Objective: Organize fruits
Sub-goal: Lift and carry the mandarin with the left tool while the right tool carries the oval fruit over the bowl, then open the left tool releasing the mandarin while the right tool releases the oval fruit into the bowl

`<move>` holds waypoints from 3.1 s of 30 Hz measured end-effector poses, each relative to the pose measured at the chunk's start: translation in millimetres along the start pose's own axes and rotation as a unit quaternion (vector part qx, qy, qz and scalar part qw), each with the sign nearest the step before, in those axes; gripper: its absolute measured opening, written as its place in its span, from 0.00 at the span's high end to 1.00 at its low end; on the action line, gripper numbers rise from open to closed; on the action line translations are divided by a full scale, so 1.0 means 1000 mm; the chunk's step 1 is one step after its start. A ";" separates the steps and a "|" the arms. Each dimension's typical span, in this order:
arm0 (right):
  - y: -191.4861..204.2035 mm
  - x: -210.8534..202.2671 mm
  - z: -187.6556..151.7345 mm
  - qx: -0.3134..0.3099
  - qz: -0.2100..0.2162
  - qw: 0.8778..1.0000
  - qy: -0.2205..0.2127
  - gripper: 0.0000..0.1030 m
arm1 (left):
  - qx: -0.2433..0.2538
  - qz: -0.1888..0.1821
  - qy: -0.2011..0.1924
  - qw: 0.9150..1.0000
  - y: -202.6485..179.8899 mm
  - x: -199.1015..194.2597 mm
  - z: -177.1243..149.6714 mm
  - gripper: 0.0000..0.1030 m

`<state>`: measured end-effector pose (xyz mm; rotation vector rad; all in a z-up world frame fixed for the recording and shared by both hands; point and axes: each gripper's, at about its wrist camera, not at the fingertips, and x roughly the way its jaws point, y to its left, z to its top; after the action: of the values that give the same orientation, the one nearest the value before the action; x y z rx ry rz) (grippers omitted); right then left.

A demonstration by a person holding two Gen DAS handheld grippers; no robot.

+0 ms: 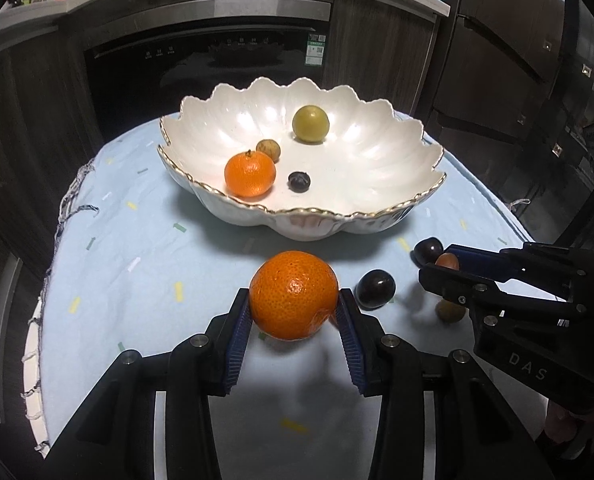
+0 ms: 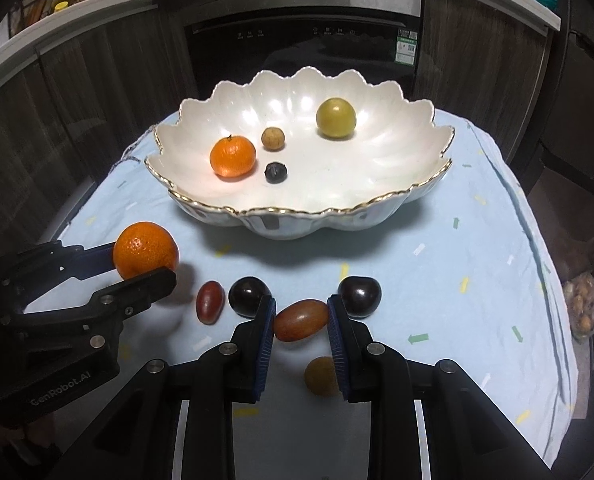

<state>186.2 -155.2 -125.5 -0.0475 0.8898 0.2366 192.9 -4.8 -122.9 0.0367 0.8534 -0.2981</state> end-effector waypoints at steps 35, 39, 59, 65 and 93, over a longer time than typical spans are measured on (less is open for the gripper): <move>-0.015 -0.048 0.046 0.015 -0.019 0.996 -0.083 0.73 | -0.021 0.038 -0.047 0.998 -0.011 -0.035 0.052 0.59; -0.021 -0.048 0.056 0.019 -0.026 0.995 -0.091 0.73 | -0.031 0.032 -0.053 0.998 -0.011 -0.033 0.060 0.59; -0.046 -0.030 0.089 0.039 -0.043 0.993 -0.103 0.73 | -0.043 0.041 -0.047 0.997 -0.011 0.001 0.089 0.59; -0.052 -0.021 0.100 0.046 -0.044 0.993 -0.103 0.73 | -0.049 0.048 -0.042 0.997 -0.011 0.008 0.091 0.59; -0.065 0.014 0.113 0.092 -0.043 0.992 -0.073 0.29 | -0.040 0.071 -0.056 0.995 -0.011 0.011 0.096 0.15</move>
<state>295.3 -199.9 -68.9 0.1015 0.7591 0.0753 267.8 -32.5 -66.6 0.0052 0.7475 -0.1315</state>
